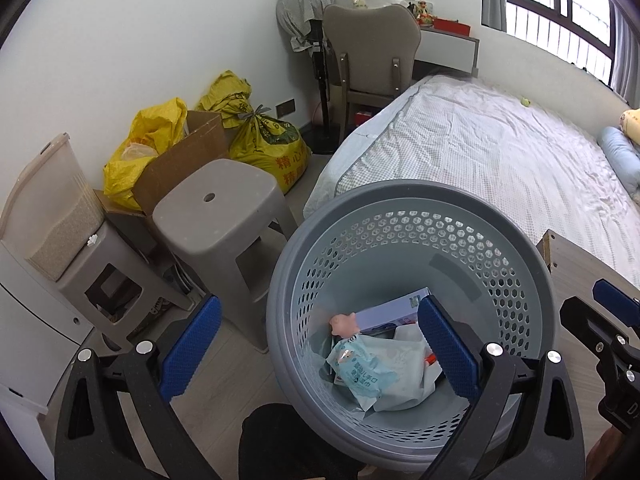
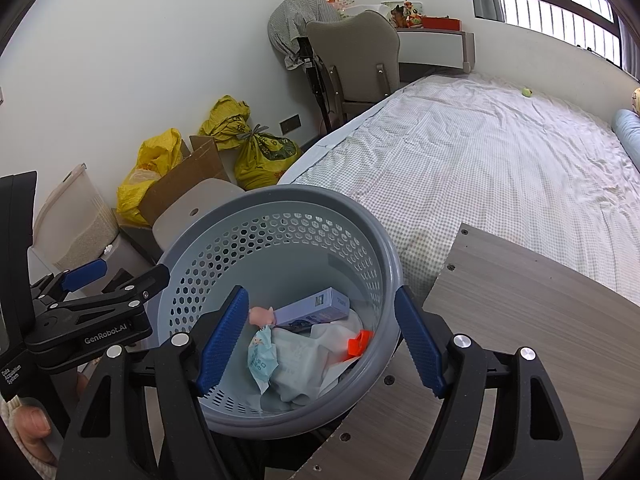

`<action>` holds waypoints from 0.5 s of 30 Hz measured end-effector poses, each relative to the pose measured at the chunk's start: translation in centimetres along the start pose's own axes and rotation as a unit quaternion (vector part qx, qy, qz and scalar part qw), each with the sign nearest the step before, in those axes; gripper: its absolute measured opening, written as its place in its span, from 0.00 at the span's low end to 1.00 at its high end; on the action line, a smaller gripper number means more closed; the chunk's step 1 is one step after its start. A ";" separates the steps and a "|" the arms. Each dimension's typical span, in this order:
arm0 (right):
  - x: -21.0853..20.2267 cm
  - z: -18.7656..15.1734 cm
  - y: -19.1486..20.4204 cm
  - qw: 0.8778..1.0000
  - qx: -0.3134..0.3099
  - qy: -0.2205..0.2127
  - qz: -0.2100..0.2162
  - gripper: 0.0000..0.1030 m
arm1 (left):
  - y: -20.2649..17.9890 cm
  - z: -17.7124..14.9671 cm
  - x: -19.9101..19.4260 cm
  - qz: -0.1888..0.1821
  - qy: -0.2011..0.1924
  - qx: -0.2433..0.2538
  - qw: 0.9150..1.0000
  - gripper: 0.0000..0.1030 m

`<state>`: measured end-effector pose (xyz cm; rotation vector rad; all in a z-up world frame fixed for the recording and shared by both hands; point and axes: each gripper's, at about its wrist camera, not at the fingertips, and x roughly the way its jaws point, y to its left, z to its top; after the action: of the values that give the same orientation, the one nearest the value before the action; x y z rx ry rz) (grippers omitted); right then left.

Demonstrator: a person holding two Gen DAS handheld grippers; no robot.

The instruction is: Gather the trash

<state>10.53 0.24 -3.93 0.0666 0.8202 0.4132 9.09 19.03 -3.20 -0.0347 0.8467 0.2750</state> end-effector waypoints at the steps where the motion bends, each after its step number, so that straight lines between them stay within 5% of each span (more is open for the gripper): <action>1: 0.0 0.0 0.0 1.000 0.000 0.000 0.000 0.70 | 0.0 0.0 0.0 0.000 0.001 0.000 1.000 0.94; 15: 0.0 -0.3 0.6 1.000 -0.001 -0.002 0.002 0.70 | -0.1 -0.2 0.2 -0.002 0.000 -0.002 1.000 0.94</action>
<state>10.16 0.78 -4.00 0.0668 0.8155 0.4177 9.09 18.96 -3.46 -0.0395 0.8469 0.2723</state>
